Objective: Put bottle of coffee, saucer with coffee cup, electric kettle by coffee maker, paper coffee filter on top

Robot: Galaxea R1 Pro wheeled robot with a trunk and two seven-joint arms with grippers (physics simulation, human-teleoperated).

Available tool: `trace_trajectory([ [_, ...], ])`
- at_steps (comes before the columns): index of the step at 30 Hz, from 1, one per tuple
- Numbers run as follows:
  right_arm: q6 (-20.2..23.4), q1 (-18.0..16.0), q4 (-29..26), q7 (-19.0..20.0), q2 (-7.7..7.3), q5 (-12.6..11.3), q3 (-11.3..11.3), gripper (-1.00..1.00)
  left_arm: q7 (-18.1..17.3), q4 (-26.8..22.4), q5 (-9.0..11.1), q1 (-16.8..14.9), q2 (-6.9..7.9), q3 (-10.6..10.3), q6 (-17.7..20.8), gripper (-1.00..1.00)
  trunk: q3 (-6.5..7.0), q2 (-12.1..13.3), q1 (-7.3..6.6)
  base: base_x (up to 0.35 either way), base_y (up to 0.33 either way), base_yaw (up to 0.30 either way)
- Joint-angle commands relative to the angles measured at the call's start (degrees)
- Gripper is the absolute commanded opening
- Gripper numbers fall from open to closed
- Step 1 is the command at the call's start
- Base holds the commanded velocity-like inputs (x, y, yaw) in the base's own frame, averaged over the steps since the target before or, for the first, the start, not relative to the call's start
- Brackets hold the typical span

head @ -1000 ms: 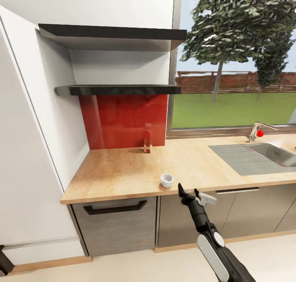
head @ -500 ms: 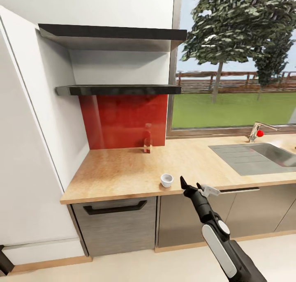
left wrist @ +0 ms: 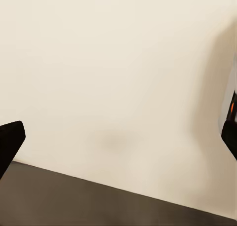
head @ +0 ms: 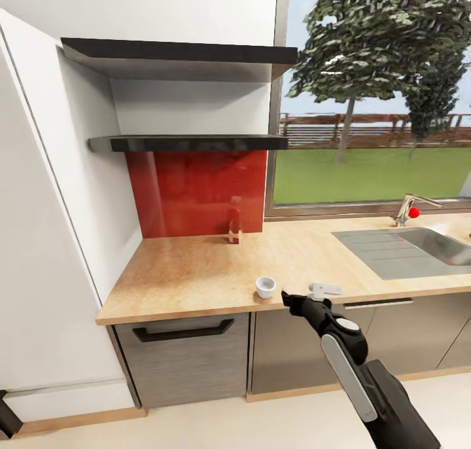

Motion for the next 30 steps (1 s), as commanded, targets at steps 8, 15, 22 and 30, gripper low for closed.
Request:
trace_trajectory([
  [8, 5.00, -1.15, -0.26, -0.71, -0.17, -0.34, 0.14, 1.00, -8.07, 0.13, -0.59, 0.22, 0.87, 0.02, 1.59, 1.00, -0.07, -0.09, 0.03, 0.000, 0.000, 0.000],
  [15, 6.73, -2.02, -0.43, -0.72, -0.16, -0.35, 0.14, 1.00, -25.32, 0.12, -0.52, 0.75, 6.30, 0.51, 2.65, 1.00, -0.07, -0.09, 0.03, 0.000, 0.000, 0.000],
  [22, 6.95, -2.46, -0.22, -0.72, -0.21, -0.21, 0.21, 1.00, -25.76, 0.07, -0.47, 0.72, 7.15, 0.85, 2.75, 1.00, -0.07, -0.09, 0.03, 0.000, 0.000, 0.000],
  [30, 7.24, -2.49, -0.08, -0.72, -0.24, -0.15, 0.23, 1.00, -25.69, 0.13, -0.55, 0.72, 6.97, 0.56, 2.81, 1.00, -0.07, -0.09, 0.03, 0.177, 0.079, 0.000],
])
